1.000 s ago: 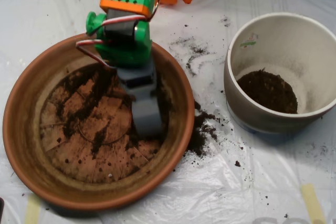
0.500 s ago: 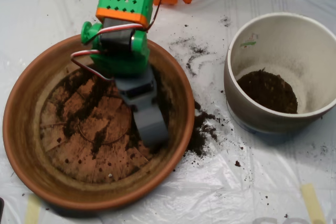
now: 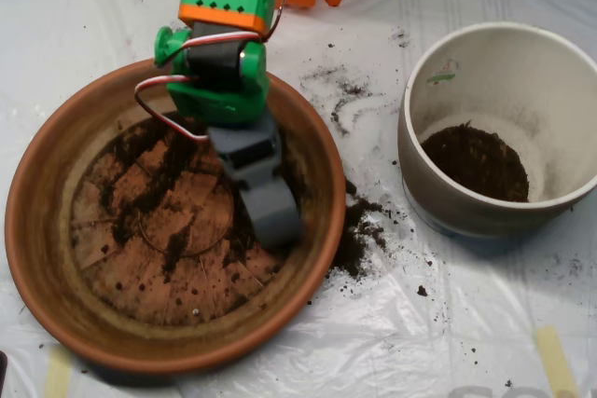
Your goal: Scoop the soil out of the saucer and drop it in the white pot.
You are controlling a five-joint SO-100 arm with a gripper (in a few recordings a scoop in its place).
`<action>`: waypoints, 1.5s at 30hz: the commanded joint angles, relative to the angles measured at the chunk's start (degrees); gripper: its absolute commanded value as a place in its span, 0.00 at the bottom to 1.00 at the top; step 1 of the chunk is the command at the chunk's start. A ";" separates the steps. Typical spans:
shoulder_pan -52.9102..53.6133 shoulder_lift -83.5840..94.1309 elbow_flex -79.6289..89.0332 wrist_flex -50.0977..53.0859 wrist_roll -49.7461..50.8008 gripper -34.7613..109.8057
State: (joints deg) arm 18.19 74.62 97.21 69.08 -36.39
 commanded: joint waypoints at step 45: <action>-9.40 11.95 -37.27 32.61 26.98 0.24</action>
State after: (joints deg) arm 11.60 84.46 69.52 97.21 -11.16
